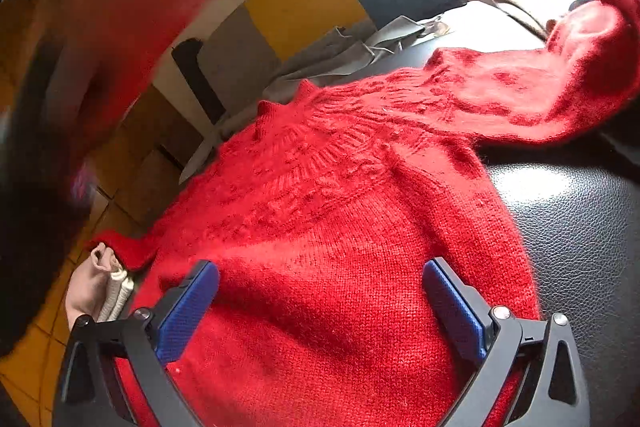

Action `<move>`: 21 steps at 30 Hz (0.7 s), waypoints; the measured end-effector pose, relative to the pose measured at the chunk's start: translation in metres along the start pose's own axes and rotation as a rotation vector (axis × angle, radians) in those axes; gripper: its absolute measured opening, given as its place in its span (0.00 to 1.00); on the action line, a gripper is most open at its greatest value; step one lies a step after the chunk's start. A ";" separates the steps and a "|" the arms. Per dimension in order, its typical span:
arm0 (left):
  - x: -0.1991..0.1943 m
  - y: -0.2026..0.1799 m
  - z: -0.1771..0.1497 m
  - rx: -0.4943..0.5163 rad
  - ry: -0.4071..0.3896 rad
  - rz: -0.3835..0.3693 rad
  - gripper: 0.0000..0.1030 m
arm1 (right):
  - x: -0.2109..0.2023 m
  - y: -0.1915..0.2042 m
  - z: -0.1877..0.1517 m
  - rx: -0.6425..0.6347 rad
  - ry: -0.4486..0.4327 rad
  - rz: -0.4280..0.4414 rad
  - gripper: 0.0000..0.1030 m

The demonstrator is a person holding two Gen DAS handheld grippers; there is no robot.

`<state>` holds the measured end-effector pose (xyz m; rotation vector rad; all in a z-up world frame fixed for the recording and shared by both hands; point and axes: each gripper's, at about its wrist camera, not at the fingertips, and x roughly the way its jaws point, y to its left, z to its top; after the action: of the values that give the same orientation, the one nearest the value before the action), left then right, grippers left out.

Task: Fold clothes
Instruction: 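Grasp the sleeve cuff with the left tool and fold it across the body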

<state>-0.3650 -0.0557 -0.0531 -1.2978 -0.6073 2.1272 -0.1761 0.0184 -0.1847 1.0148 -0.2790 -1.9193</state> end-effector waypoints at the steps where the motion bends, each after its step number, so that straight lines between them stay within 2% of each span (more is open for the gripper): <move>1: 0.012 -0.003 0.009 0.005 0.014 0.009 0.61 | -0.002 -0.002 -0.001 0.006 -0.009 0.014 1.00; 4: 0.047 -0.023 0.040 0.079 0.036 0.080 0.62 | -0.005 -0.008 -0.001 0.026 -0.036 0.054 1.00; 5: 0.056 -0.035 0.046 0.135 0.035 0.133 0.63 | -0.006 -0.008 -0.002 0.026 -0.042 0.060 1.00; 9: 0.100 -0.077 0.059 0.353 0.118 0.336 0.64 | -0.010 -0.008 -0.004 0.031 -0.057 0.078 1.00; 12: 0.140 -0.081 0.057 0.448 0.217 0.508 0.64 | -0.010 -0.003 -0.003 0.026 -0.048 0.062 1.00; 13: 0.148 -0.074 0.057 0.437 0.237 0.557 0.56 | -0.007 -0.001 -0.003 0.015 -0.035 0.040 1.00; 14: 0.153 -0.065 0.059 0.400 0.247 0.575 0.49 | -0.005 0.003 -0.002 0.005 -0.022 0.019 1.00; 15: 0.149 -0.055 0.063 0.330 0.239 0.546 0.33 | -0.004 0.005 -0.002 -0.007 -0.013 0.001 1.00; 16: 0.144 -0.045 0.067 0.261 0.230 0.517 0.24 | -0.003 0.008 -0.002 -0.017 -0.007 -0.015 1.00; 18: 0.114 -0.030 0.072 0.184 0.152 0.433 0.20 | -0.002 0.010 -0.002 -0.028 0.000 -0.029 1.00; 21: 0.053 -0.009 0.079 0.083 0.029 0.339 0.19 | -0.001 0.011 -0.001 -0.031 0.010 -0.039 1.00</move>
<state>-0.4536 -0.0202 -0.0473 -1.4663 -0.2984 2.3679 -0.1680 0.0130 -0.1786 1.0156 -0.2246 -1.9478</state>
